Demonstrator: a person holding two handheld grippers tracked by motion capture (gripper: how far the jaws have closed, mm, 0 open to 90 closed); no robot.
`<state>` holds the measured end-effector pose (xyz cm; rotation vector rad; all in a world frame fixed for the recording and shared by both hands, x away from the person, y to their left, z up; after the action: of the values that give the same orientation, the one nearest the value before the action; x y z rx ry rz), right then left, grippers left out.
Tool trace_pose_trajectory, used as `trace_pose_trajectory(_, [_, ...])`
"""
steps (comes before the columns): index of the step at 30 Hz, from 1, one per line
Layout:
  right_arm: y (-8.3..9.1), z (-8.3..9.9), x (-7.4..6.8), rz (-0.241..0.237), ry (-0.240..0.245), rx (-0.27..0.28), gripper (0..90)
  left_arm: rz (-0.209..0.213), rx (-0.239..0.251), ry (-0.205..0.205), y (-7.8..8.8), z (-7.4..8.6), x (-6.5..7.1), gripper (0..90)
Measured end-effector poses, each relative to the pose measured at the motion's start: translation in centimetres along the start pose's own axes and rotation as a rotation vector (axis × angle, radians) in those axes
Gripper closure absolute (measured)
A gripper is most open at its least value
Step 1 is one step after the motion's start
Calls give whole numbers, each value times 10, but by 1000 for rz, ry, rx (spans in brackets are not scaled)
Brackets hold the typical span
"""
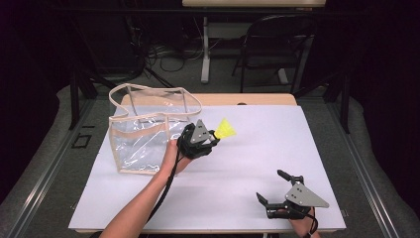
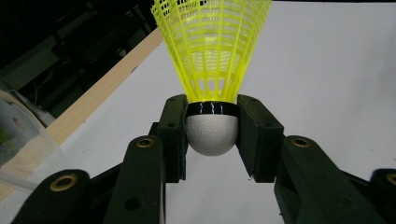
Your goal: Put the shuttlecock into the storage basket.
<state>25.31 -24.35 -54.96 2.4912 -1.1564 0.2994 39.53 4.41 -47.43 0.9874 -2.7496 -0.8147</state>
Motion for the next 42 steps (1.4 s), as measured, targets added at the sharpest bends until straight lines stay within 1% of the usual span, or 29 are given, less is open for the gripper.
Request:
trace_pose_trajectory(6, [0,0,0,1,-2,2,26,-7,7,-11,3,-8,-2,648])
trace_pose_trajectory(13, [0,0,0,2,-1,2,26,-23,15,-13,6,-14,-6,648])
trace_pose_trajectory(20, [0,0,0,1,-2,2,26,-28,20,-17,8,-18,-8,648])
trace_pose_trajectory(26, [0,0,0,1,-2,2,26,-35,25,-27,10,-24,-10,648])
trace_pose_trajectory(28, [0,0,0,0,-4,2,26,-36,28,-23,10,-24,-10,648])
trace_pose_trajectory(30, [0,0,0,1,-4,2,27,-38,27,-29,12,-27,-12,648])
trace_pose_trajectory(32, [0,0,0,0,-4,1,27,-38,30,-27,12,-28,-12,648])
trace_pose_trajectory(33, [0,0,0,0,-3,1,26,-40,30,-33,12,-30,-13,648])
trace_pose_trajectory(42, [0,0,0,1,-5,1,27,-51,45,-37,16,-39,-16,648])
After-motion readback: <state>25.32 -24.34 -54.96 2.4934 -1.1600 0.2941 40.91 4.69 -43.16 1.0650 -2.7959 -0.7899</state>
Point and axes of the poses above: each handheld gripper's, and its own axes: y roughly backward along the jaws, z roughly out of its underside, x roughly to its right, the point moved 2 cm from there along -y, roughly forward along the jaws, and after that the axes turned 11 degrees about y, right-handed, at the moved point
